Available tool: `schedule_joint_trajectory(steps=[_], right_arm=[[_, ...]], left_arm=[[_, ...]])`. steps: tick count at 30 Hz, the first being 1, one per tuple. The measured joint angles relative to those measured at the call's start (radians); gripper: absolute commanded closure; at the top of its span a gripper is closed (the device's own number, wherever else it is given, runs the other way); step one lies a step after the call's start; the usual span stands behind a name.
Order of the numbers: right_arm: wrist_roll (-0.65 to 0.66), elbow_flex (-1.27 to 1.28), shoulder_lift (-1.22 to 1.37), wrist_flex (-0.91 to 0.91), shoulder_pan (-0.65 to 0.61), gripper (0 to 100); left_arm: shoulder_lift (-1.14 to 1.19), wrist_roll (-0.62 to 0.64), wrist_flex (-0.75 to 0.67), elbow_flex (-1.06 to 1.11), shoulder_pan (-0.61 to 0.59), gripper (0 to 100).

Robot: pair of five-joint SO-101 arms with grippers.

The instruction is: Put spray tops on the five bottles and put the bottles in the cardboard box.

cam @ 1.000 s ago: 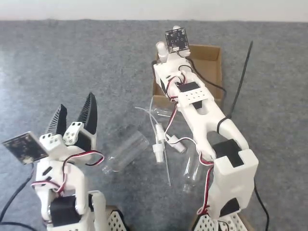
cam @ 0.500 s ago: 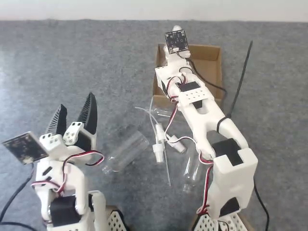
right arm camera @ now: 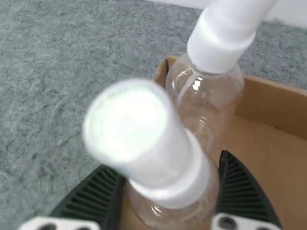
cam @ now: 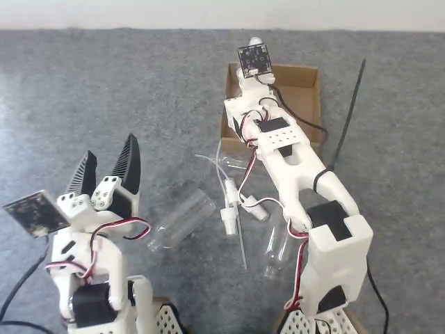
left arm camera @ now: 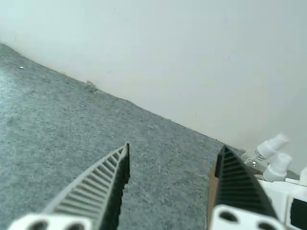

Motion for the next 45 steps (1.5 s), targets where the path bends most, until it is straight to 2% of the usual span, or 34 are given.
schedule_joint_trajectory(steps=[6,11,22,38,45], right_arm=[[0.0,0.0,-0.005,0.005,0.0,75.7],[0.0,0.0,-0.003,0.006,0.0,63.0],[0.002,0.002,-0.003,0.006,0.0,63.6],[0.002,0.002,-0.12,0.183,-0.003,63.6],[0.002,0.002,-0.133,0.256,-0.055,63.6]], left_arm=[[0.0,0.0,0.0,0.0,0.0,73],[0.0,0.0,0.0,0.0,0.0,73],[0.0,0.0,0.0,0.0,0.0,73],[0.0,0.0,0.0,0.0,0.0,73],[0.0,0.0,0.0,0.0,0.0,73]])
